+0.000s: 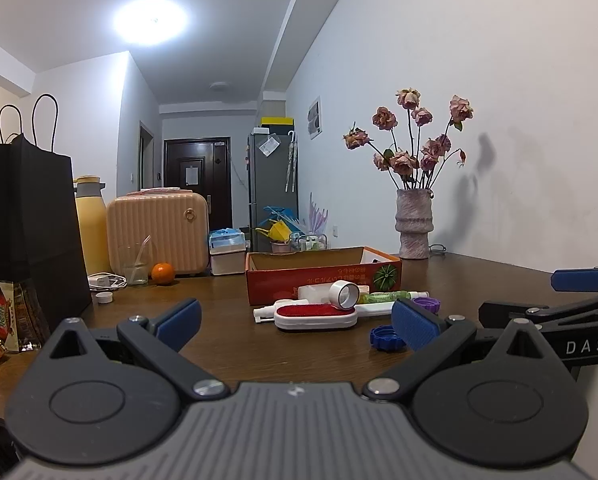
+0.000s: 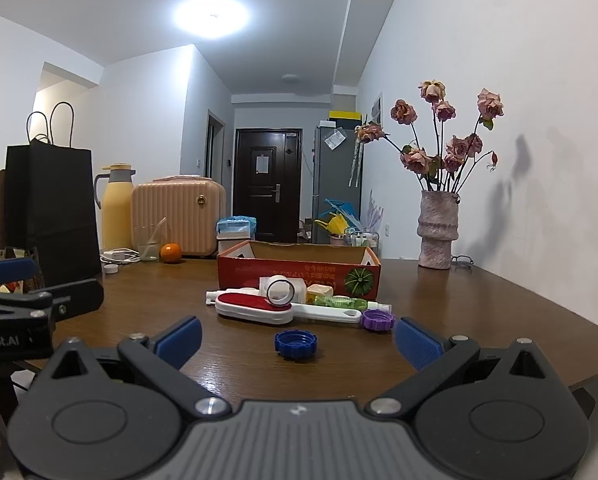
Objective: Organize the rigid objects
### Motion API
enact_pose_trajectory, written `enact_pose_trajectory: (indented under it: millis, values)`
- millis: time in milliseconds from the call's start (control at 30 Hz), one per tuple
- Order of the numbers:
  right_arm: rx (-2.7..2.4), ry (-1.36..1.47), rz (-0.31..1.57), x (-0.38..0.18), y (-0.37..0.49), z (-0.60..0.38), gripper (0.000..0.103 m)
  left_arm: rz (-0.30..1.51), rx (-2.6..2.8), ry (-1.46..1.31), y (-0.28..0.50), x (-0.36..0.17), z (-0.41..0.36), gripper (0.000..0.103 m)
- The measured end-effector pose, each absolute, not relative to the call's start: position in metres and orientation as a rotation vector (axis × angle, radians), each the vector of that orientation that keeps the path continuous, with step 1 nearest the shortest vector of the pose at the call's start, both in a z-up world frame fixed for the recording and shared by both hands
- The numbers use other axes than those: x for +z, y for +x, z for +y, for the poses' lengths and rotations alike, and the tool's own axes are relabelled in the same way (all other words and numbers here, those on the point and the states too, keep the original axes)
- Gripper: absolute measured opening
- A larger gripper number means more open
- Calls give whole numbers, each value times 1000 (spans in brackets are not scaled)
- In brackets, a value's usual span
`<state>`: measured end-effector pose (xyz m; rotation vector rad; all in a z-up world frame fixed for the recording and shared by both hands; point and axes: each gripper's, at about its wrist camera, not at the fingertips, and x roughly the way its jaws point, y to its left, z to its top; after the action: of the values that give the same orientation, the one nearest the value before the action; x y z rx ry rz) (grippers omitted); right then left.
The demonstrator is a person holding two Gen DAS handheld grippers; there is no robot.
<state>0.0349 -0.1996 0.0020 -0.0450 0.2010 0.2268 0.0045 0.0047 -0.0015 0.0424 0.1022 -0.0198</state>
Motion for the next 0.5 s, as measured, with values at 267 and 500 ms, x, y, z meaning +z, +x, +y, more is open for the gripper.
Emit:
enact_pose_trajectory:
  millis: [267,500]
  values:
    - [212,-41,205,2,35,-201,103,104,-17,44,5,-1,4,103]
    - [212,-46,211,1,36,-200,103,93,-22,49,3,-1,3,103]
